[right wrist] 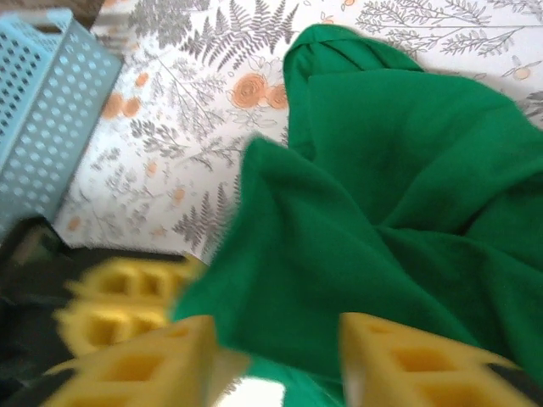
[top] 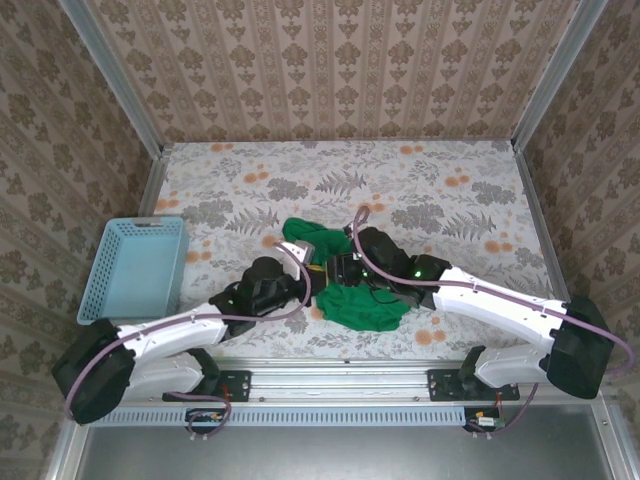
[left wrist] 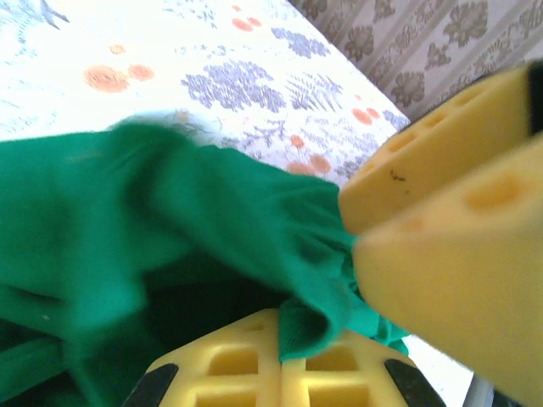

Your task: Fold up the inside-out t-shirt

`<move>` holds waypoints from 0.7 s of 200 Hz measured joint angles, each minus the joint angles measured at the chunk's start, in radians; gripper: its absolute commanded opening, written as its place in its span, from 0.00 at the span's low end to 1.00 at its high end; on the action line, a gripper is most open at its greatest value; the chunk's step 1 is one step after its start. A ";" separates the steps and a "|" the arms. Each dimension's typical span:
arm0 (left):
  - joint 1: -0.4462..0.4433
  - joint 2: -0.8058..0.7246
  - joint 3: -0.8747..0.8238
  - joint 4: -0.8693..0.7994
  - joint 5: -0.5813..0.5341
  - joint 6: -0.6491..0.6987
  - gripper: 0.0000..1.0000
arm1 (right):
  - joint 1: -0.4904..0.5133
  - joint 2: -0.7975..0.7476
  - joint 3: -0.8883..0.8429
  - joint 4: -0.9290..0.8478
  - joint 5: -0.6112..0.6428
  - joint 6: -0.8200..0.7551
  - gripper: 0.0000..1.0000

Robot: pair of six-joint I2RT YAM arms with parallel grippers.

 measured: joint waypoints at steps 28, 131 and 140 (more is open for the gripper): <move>0.060 -0.129 -0.008 -0.044 0.014 0.000 0.00 | -0.069 -0.124 -0.078 -0.031 0.020 -0.038 0.72; 0.172 -0.344 -0.035 -0.270 0.055 0.005 0.00 | -0.220 -0.236 -0.381 -0.090 0.015 -0.053 0.83; 0.175 -0.348 -0.035 -0.282 0.055 0.005 0.00 | -0.222 -0.236 -0.396 -0.083 0.003 -0.047 0.77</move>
